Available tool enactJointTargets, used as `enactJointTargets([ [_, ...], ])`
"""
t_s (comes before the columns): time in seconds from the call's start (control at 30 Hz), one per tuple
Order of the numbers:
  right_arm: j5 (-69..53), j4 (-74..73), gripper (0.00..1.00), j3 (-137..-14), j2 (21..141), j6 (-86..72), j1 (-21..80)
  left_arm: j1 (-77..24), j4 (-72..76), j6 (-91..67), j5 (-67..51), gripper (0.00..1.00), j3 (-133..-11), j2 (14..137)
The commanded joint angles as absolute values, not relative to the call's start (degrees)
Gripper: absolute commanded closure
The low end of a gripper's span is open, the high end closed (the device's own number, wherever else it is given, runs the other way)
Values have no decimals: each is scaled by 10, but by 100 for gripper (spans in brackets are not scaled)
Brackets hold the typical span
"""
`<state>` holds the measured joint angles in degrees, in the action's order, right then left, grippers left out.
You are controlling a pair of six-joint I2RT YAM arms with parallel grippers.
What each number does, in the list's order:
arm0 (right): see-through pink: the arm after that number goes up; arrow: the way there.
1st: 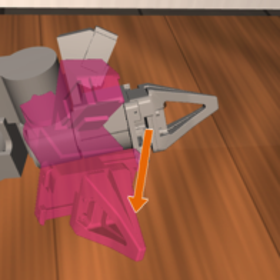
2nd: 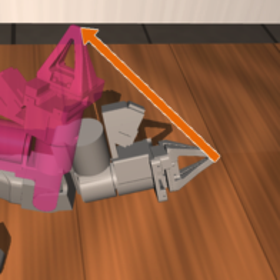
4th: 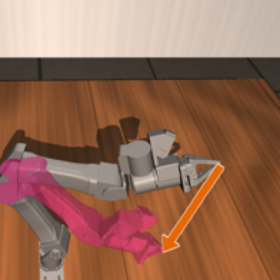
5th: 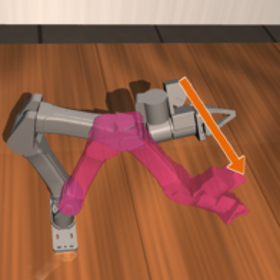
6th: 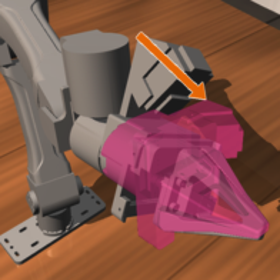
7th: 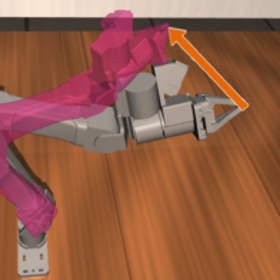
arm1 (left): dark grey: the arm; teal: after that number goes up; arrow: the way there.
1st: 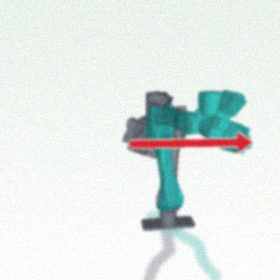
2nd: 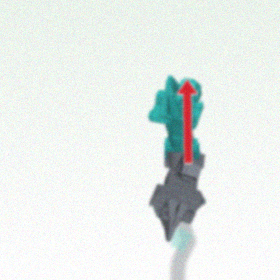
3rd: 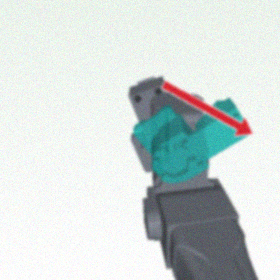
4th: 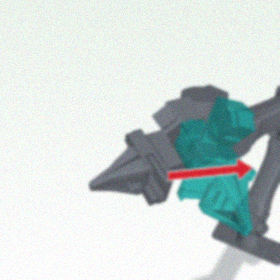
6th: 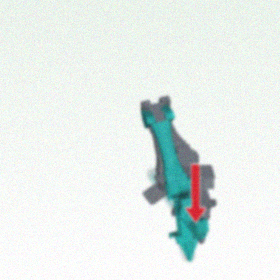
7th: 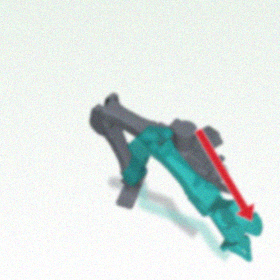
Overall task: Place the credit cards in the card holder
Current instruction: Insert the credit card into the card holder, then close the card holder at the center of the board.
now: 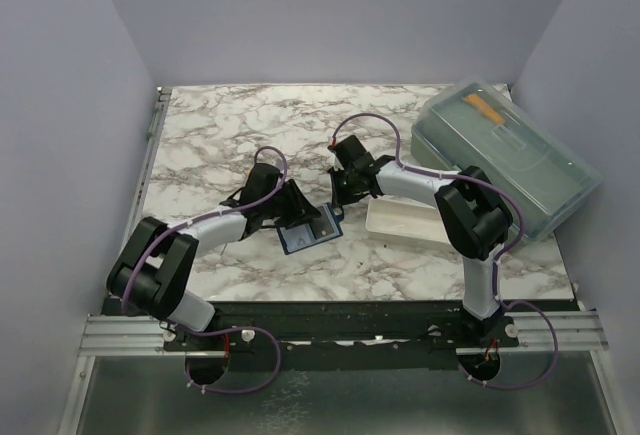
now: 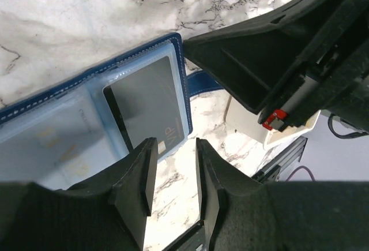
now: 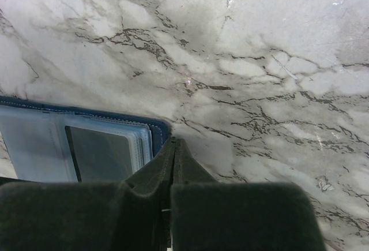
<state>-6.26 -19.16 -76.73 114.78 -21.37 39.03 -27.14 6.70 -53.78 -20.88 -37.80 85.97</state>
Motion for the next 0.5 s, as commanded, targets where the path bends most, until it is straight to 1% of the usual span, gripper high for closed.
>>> enactJointTargets([
  [0.0, -59, -210, 100, -755, 1166, -212, 393, -270, -3, -535, -172, 59, -369, 805],
  [0.07, -56, -211, 100, -754, 1162, -211, 393, -263, -55, -534, -145, 56, -359, 771],
  [0.1, -56, -213, 99, -753, 1160, -210, 393, -255, -75, -535, -137, 52, -349, 749],
  [0.27, -51, -232, 75, -760, 1139, -206, 393, -201, -127, -546, -131, 27, -288, 638],
  [0.33, -48, -248, 67, -768, 1131, -198, 393, -179, -130, -551, -138, 18, -268, 610],
  [0.37, -45, -253, 64, -770, 1127, -196, 394, -167, -130, -552, -143, 16, -261, 603],
  [0.47, -42, -264, 52, -771, 1111, -195, 395, -144, -127, -550, -159, 15, -256, 610],
])
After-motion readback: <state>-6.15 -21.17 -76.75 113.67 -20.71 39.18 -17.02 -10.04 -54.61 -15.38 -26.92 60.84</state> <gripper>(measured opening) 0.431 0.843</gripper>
